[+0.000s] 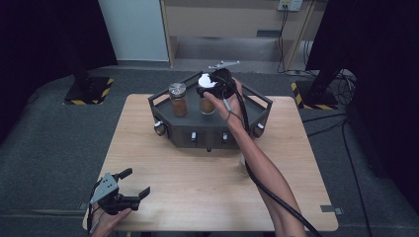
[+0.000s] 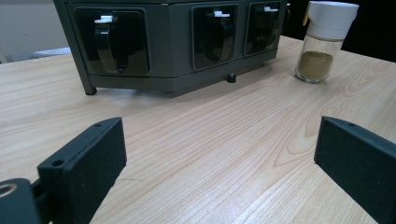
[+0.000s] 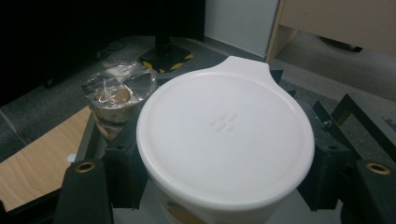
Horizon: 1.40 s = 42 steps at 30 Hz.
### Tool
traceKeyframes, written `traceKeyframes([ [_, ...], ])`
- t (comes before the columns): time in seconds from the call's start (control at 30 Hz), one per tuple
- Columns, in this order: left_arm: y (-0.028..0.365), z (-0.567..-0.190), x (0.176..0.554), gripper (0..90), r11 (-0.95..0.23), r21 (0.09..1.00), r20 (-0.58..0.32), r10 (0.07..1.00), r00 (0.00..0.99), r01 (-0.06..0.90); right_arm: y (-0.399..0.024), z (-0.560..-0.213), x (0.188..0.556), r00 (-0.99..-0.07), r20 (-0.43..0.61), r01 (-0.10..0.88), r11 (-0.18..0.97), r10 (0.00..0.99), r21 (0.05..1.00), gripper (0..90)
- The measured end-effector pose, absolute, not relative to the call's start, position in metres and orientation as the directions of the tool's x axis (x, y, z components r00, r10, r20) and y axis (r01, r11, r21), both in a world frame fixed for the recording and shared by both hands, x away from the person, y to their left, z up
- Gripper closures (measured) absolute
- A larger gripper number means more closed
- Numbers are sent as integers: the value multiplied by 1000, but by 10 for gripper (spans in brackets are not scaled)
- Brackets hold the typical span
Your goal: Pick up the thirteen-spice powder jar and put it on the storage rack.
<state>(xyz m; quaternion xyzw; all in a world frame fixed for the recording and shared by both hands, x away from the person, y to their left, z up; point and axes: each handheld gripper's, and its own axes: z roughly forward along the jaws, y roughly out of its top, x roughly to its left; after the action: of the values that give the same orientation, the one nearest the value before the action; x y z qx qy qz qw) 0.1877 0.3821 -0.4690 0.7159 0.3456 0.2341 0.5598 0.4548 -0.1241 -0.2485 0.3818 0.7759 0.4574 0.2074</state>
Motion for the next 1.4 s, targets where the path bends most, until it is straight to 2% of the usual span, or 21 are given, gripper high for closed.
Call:
traceKeyframes([
  [0.57, 381, -468, 188, 11, -148, 962, -41, 753, 657, 231, -124, -265, 466, -600, 45, 440, 282, 799, 853, 306],
  [1.07, 380, -468, 188, 11, -154, 961, -37, 752, 658, 230, -123, -270, 462, -606, 31, 417, 284, 795, 864, 298],
  [1.3, 380, -467, 189, 11, -159, 960, -34, 749, 661, 229, -130, -263, 452, -603, 23, 382, 263, 798, 886, 155],
  [1.4, 379, -467, 189, 11, -161, 960, -33, 748, 663, 230, -136, -256, 445, -604, 16, 359, 255, 797, 898, 132],
])
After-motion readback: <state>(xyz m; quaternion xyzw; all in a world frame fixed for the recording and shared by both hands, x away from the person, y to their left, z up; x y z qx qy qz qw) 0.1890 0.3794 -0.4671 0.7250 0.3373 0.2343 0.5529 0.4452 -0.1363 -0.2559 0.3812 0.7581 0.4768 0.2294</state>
